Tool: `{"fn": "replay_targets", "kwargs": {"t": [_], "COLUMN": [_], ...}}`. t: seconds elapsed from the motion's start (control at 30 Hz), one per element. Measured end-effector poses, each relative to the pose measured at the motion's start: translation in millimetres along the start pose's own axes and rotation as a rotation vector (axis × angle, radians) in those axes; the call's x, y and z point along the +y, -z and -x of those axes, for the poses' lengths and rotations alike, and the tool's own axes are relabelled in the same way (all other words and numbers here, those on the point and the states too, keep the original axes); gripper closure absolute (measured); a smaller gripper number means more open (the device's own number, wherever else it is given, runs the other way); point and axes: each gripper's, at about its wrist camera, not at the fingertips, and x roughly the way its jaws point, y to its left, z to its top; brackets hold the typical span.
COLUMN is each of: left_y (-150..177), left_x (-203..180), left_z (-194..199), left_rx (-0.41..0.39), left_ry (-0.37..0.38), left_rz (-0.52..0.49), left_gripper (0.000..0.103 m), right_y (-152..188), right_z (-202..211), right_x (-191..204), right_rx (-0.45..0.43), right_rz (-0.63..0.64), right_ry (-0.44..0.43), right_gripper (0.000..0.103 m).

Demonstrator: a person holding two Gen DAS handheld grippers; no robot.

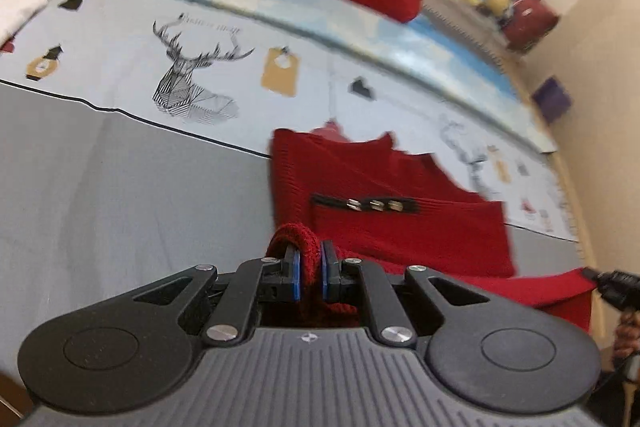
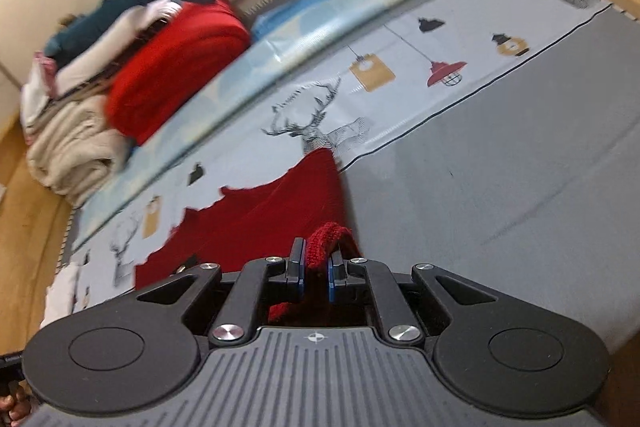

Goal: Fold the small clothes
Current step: 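Lift the hem with both grippers and fold it toward the buttoned collar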

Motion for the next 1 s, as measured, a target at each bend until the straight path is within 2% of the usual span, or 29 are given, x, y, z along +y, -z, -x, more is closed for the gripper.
{"fn": "replay_targets", "kwargs": {"t": [0.13,0.23,0.3,0.43,0.5,0.6,0.77,0.8,0.83,0.87,0.9,1.0], "left_y": [-25.2,-34.8,-45.0,-66.5,-76.2,-83.7,-81.0,-80.4,-79.6,-78.9,-77.4,-69.4], "left_x": [18.8,26.1,24.4,27.6,32.9,28.3,20.4,22.0,24.2,27.8,32.5,40.6], "left_z": [-56.4,-76.0,-82.1,-98.3,-100.2,-97.2,-85.2,-79.6,-72.6,-66.2,-61.6,-62.3], "left_rx": [0.068,0.091,0.086,0.080,0.055,0.021,-0.005,-0.031,-0.067,-0.092,-0.107,-0.073], "left_ry": [-0.043,-0.053,-0.048,-0.056,-0.021,0.004,0.015,0.003,-0.015,-0.029,-0.036,-0.049], "left_rz": [0.032,0.072,0.080,0.127,0.185,0.190,0.157,0.161,0.164,0.175,0.201,0.237], "left_gripper": [0.093,0.093,0.093,0.092,0.090,0.088,0.084,0.078,0.075,0.067,0.065,0.065], "right_y": [-33.2,-39.6,-41.7,-62.1,-70.0,-79.8,-87.6,-87.2,-86.0,-83.2,-79.9,-64.8], "right_z": [-61.9,-105.7,-123.2,-140.6,-146.0,-149.3,-125.0,-120.4,-116.8,-113.6,-112.3,-114.0], "right_x": [7.0,5.8,2.8,6.6,0.5,-7.9,-9.2,-13.1,-17.8,-22.6,-27.2,-34.8], "right_rx": [0.063,0.098,0.137,0.123,0.104,0.074,-0.078,-0.090,-0.094,-0.088,-0.075,0.001], "right_rz": [0.017,0.014,-0.017,-0.043,-0.123,-0.225,-0.152,-0.153,-0.156,-0.156,-0.152,-0.109], "right_ry": [0.032,0.058,0.095,0.056,0.039,0.025,0.100,0.100,0.101,0.103,0.104,0.103], "right_gripper": [0.093,0.093,0.093,0.093,0.093,0.091,0.087,0.087,0.087,0.087,0.087,0.087]}}
